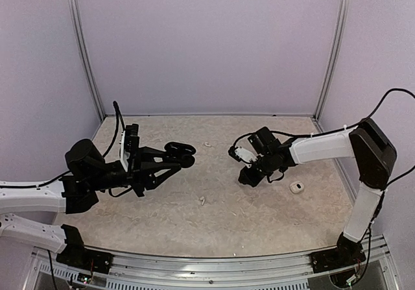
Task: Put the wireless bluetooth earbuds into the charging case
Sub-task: Move the left earbud to the center of the board.
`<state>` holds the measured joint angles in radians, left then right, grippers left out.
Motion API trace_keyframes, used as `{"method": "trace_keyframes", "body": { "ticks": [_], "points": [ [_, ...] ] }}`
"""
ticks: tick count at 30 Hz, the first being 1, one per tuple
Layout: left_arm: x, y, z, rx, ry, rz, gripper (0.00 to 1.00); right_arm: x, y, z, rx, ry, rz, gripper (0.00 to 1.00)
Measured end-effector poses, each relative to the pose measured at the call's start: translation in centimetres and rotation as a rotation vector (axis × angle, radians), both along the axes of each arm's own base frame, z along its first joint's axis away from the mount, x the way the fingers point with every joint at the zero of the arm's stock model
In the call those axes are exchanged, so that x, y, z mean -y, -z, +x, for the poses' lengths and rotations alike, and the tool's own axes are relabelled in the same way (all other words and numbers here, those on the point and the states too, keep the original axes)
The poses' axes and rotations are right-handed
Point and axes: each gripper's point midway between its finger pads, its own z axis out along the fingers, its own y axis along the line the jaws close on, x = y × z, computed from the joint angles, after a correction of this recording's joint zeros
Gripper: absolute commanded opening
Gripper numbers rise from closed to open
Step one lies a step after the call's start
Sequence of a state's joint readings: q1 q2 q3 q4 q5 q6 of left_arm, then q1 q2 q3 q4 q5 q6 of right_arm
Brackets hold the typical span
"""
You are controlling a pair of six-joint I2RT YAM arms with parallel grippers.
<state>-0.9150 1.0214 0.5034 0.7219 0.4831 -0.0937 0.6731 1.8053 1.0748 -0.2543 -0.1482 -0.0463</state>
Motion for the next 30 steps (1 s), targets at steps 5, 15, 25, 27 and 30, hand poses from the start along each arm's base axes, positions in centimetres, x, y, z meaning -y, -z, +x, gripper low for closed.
{"method": "trace_keyframes", "body": {
  "ticks": [5,15,25,27,30],
  "points": [
    [-0.3,-0.4,0.0,0.003,-0.010,-0.007,0.00,-0.9,2.1,-0.6,0.056,-0.024,-0.138,0.18],
    [-0.3,-0.3,0.2,-0.001,-0.021,-0.005,0.00,-4.7,0.7,-0.6,0.076,0.027,-0.155,0.49],
    [-0.3,-0.2,0.2,-0.004,-0.021,-0.001,0.00,-5.8,-5.7,-2.0,0.021,-0.003,0.086,0.39],
    [-0.3,0.0,0.2,-0.006,-0.022,0.002,0.00,-4.3,-6.9,-1.1,0.035,0.037,0.106,0.32],
    [-0.3,0.2,0.2,-0.009,-0.023,0.006,0.00,-2.1,-6.3,-0.3,0.034,0.091,0.087,0.25]
  ]
}}
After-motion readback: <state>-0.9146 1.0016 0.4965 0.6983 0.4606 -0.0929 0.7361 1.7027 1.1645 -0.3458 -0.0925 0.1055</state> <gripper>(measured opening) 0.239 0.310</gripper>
